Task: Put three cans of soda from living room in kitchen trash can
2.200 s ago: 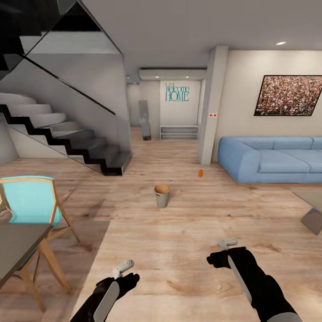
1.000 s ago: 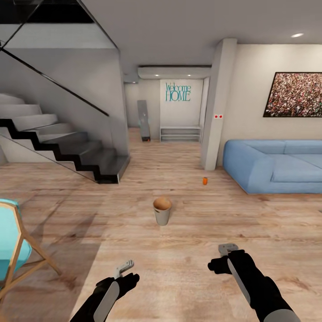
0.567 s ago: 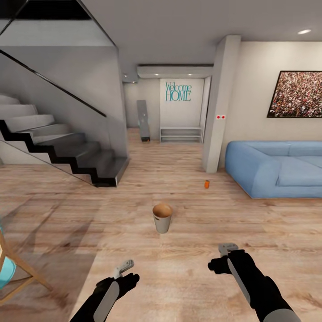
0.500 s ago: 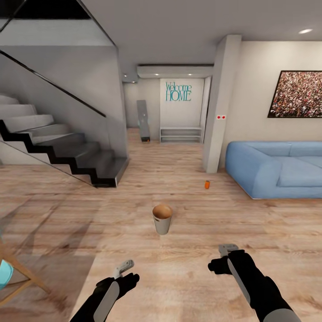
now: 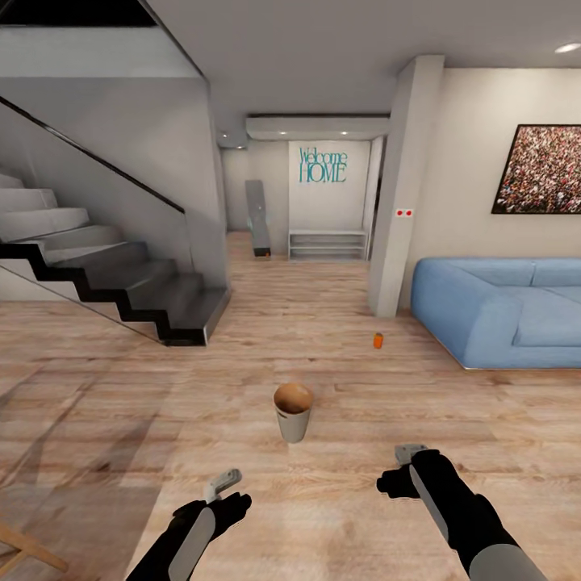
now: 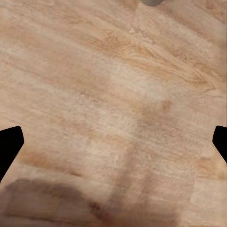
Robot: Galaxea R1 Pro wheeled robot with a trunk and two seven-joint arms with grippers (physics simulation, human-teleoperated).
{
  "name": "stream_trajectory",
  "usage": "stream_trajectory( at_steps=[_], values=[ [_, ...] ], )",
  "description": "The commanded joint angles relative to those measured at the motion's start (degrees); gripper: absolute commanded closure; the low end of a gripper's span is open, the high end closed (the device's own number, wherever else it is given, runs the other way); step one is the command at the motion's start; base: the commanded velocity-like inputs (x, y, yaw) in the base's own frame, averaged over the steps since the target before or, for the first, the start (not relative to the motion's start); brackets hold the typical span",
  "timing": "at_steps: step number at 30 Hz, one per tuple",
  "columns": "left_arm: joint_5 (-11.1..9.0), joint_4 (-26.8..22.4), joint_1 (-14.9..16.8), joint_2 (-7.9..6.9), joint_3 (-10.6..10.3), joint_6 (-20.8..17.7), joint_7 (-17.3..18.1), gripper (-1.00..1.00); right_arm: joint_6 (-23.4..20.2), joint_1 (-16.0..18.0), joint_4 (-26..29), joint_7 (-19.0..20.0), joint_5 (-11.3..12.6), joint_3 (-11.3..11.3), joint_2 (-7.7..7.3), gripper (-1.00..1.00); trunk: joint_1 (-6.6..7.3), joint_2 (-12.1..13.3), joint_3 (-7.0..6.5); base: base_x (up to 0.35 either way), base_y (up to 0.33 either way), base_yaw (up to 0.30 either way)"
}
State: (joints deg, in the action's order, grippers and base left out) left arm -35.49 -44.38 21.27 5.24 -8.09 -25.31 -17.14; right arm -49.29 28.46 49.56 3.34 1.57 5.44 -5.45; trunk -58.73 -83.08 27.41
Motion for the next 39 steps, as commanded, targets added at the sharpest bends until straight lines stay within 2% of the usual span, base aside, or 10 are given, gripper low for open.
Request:
stream_trajectory(
  at_steps=[1,10,13,16,20,23,24,26,28,39],
  values=[
    [-0.01,0.00,0.00,-0.03,0.00,0.00,0.00,-1.00,0.04,0.01,-0.08,0.00,0.01,0.01,0.00,-1.00,0.00,0.00,0.00,0.346,0.000,0.000],
    [0.02,0.00,0.00,-0.06,0.01,0.00,0.00,-1.00,0.03,0.04,-0.41,0.00,-0.01,-0.06,0.00,-1.00,0.00,0.00,0.00,0.346,0.000,0.000],
    [0.04,0.00,0.00,-0.06,0.01,0.00,0.00,-1.00,0.41,0.91,-3.74,0.00,0.12,-0.22,0.13,-1.00,0.00,0.00,0.00,0.346,0.000,0.000],
    [-0.13,0.00,0.00,-0.06,0.02,0.00,0.32,-1.00,5.42,3.14,-10.47,0.00,0.10,-0.25,1.10,-1.00,0.00,0.00,0.00,0.346,0.000,0.000],
    [-0.23,0.04,0.00,-0.09,0.15,-0.05,0.61,-1.00,8.71,4.56,-14.62,0.03,0.16,-0.29,1.83,-1.00,0.00,0.00,0.00,0.346,0.000,0.000],
    [-0.68,0.78,0.00,-0.26,2.24,-0.35,0.77,-1.00,10.61,4.78,-15.17,-0.03,0.12,-0.27,2.03,-1.00,0.00,0.00,0.00,0.346,0.000,0.000],
    [-1.44,1.44,0.00,-0.40,4.64,-0.50,0.90,-1.00,12.32,4.82,-15.30,-0.13,0.15,-0.26,2.09,-1.00,0.00,0.00,0.00,0.346,0.000,0.000],
    [-2.23,2.11,0.00,-0.57,7.31,-0.64,1.04,-1.00,14.34,4.86,-15.50,-0.28,0.15,-0.26,2.14,-1.00,0.00,0.00,0.00,0.346,0.000,0.000],
    [-2.75,2.45,0.00,-0.71,8.68,-0.71,1.13,-1.00,15.38,4.90,-15.61,-0.36,0.13,-0.25,2.27,-1.00,0.00,0.00,0.00,0.346,0.000,0.003],
    [-2.85,-2.03,-0.98,-0.82,9.62,-0.97,1.84,-1.00,16.31,4.94,-15.72,-0.45,0.05,-0.34,3.50,-1.00,0.00,0.00,0.00,0.346,0.000,0.201]
  ],
)
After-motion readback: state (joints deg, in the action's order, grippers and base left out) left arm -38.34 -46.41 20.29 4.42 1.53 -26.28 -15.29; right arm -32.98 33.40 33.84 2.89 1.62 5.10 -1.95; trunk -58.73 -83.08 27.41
